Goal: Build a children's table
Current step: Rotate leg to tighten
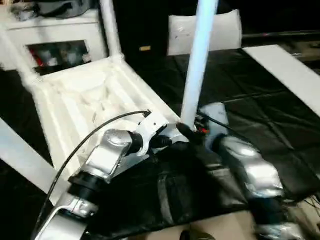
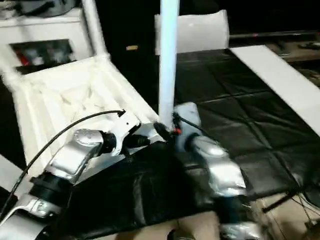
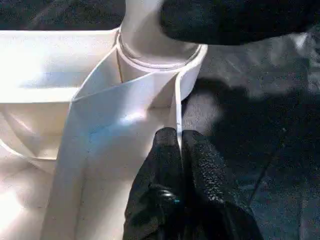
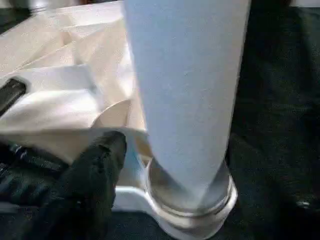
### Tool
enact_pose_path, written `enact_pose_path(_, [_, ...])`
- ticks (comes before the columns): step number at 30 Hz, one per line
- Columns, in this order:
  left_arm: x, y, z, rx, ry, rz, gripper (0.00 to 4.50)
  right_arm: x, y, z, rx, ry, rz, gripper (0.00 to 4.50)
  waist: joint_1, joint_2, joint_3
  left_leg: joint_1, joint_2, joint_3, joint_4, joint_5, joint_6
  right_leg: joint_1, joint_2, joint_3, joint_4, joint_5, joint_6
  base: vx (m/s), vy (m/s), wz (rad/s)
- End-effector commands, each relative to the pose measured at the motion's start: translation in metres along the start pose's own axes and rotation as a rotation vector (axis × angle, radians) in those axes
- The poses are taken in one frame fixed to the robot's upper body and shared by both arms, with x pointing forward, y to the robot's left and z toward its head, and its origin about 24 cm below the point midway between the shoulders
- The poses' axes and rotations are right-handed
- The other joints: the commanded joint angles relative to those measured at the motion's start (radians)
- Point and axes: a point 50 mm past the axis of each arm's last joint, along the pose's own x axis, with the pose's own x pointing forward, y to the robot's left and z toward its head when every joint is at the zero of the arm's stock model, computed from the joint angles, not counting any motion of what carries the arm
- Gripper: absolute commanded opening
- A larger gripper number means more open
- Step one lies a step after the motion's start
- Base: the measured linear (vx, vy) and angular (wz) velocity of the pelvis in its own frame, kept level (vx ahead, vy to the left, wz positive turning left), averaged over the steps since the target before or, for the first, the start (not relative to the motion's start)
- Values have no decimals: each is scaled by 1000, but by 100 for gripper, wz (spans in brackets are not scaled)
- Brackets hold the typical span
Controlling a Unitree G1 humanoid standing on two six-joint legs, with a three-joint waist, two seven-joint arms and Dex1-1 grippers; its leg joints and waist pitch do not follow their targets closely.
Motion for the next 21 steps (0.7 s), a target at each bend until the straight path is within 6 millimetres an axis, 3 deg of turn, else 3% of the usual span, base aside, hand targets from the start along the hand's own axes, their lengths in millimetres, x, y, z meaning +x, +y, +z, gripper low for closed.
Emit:
enact_pose_path(1, [-2, -3, 12, 55, -48, -44, 0, -3, 6, 8, -23, -51, 91, 372, 15, -3, -73, -16, 0, 29, -55, -54, 129, 90, -36, 53, -58, -208, -192, 0, 0, 0])
enact_pose_path(4, [-10, -2, 6, 109, -33, -132, 0, -24, -2, 9, -170, -33, 250, 397, 27, -3, -68, -10, 4, 30, -62, -127, 98, 84, -34, 53, -70, -313, -150, 0, 0, 0])
enact_pose_path(7, [-15, -3, 1, 160, -12, -210, 0, -36, -5, 6, -258, 18, 380, 419, 33, -6, -65, -4, 6, 31, -66, -185, 93, 80, -33, 53, -76, -351, -139, 0, 0, 0])
enact_pose_path(8, [-18, -4, -2, 169, 1, -246, 0, -37, -6, 5, -275, 30, 409, 419, 33, -9, -64, -3, 6, 33, -66, -191, 93, 79, -33, 54, -77, -362, -138, 0, 0, 0])
enact_pose_path(11, [-25, -4, -8, 222, 44, -339, 0, -41, -8, 3, -302, 64, 509, 419, 46, -5, -66, -1, 6, 31, -67, -190, 87, 77, -37, 54, -80, -396, -127, 0, 0, 0])
enact_pose_path(12, [-26, -3, -9, 243, 61, -360, 0, -42, -8, 3, -298, 66, 545, 419, 50, -14, -66, 0, 6, 33, -68, -193, 89, 76, -36, 55, -81, -398, -128, 0, 0, 0])
enact_pose_path(13, [-28, -2, -10, 266, 70, -383, 0, -42, -8, 4, -295, 64, 573, 419, 57, -9, -66, 4, 8, 33, -68, -190, 90, 73, -35, 56, -79, -389, -136, 0, 0, 0])
enact_pose_path(19, [-36, -6, -12, 336, 100, -553, 0, -45, -9, 6, -272, 77, 703, 405, 74, -10, -69, 4, 13, 34, -71, -155, 85, 76, -37, 63, -65, -326, -167, 0, 0, 0])
enact_pose_path(20, [-37, -7, -11, 356, 97, -592, 0, -44, -9, 5, -271, 85, 726, 405, 73, -27, -70, 2, 14, 36, -70, -149, 87, 75, -36, 65, -63, -319, -170, 0, 0, 0])
enact_pose_path(21, [-37, -8, -11, 358, 96, -599, 0, -44, -8, 5, -270, 87, 730, 395, 80, -18, -71, 5, 15, 36, -71, -132, 85, 74, -37, 68, -57, -302, -182, 0, 0, 0])
